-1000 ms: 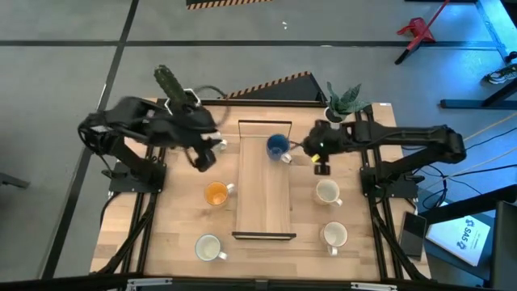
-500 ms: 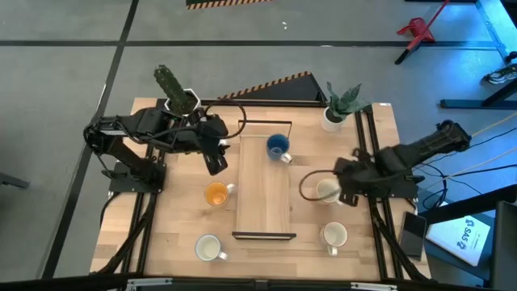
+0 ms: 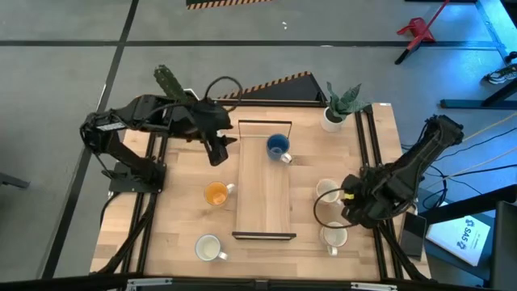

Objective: Place coffee mugs
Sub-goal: Put the orange and white mug on the shelf

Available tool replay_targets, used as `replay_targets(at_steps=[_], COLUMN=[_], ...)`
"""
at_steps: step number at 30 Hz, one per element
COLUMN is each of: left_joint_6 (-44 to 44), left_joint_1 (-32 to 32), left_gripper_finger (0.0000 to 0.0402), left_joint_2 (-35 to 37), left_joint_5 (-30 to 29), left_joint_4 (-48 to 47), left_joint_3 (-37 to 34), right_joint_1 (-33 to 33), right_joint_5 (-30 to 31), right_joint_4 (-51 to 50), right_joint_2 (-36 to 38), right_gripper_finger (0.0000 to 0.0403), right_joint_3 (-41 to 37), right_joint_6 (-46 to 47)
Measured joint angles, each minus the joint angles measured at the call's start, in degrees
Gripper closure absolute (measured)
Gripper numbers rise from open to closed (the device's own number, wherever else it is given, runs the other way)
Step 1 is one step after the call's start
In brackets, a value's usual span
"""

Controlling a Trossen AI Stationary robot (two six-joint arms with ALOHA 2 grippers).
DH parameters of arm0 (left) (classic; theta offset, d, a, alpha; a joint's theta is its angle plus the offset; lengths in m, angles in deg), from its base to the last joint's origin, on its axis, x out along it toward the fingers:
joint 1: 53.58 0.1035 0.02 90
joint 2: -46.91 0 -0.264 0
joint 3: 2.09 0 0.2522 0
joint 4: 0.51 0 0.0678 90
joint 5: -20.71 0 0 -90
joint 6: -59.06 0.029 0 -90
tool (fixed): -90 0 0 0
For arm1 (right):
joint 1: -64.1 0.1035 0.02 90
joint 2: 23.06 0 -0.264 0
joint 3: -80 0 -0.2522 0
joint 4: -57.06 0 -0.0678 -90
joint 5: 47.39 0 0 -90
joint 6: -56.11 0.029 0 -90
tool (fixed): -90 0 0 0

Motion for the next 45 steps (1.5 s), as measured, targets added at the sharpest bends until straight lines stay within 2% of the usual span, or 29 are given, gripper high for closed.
replay_targets(at_steps=[5, 11, 16, 21, 24, 28, 32, 45], left_joint_6=[2.14, 3.93, 4.64, 5.56, 5.56, 5.58, 5.56, 5.21], left_joint_1=[2.05, 4.06, 5.10, 5.20, 5.22, 5.20, 5.22, 5.22], left_gripper_finger=[0.0216, 0.0216, 0.0216, 0.0216, 0.0216, 0.0216, 0.0216, 0.0216], left_joint_2=[0.01, 0.00, 0.00, 0.00, 0.00, -0.02, 0.09, 0.48], left_joint_5=[4.35, 6.40, 6.34, 6.37, 6.37, 7.42, 9.76, 10.79], left_joint_4=[2.31, 3.67, 3.64, 3.95, 3.95, 4.66, 8.13, 15.97], left_joint_3=[0.00, 0.00, 0.00, 0.00, 0.00, -0.12, -3.19, -11.65], right_joint_1=[-0.03, -0.05, 0.59, 5.54, 7.95, 9.49, 9.33, 9.33], right_joint_5=[4.88, 5.92, 4.00, 7.83, 8.11, 10.33, 8.32, 8.48], right_joint_4=[1.80, 0.84, 0.89, 1.51, 1.85, 7.94, 13.83, 14.60], right_joint_2=[-0.05, -0.07, -0.21, -0.05, -0.23, -0.27, -0.29, -0.42], right_gripper_finger=[0.0187, 0.0188, 0.0197, 0.0198, 0.0198, 0.0198, 0.0198, 0.0198], right_joint_3=[-3.96, -3.96, -4.00, -4.00, -4.33, -7.42, -10.73, -14.36], right_joint_6=[7.06, 8.41, 4.82, 3.39, 3.40, 3.10, 1.84, 1.76])
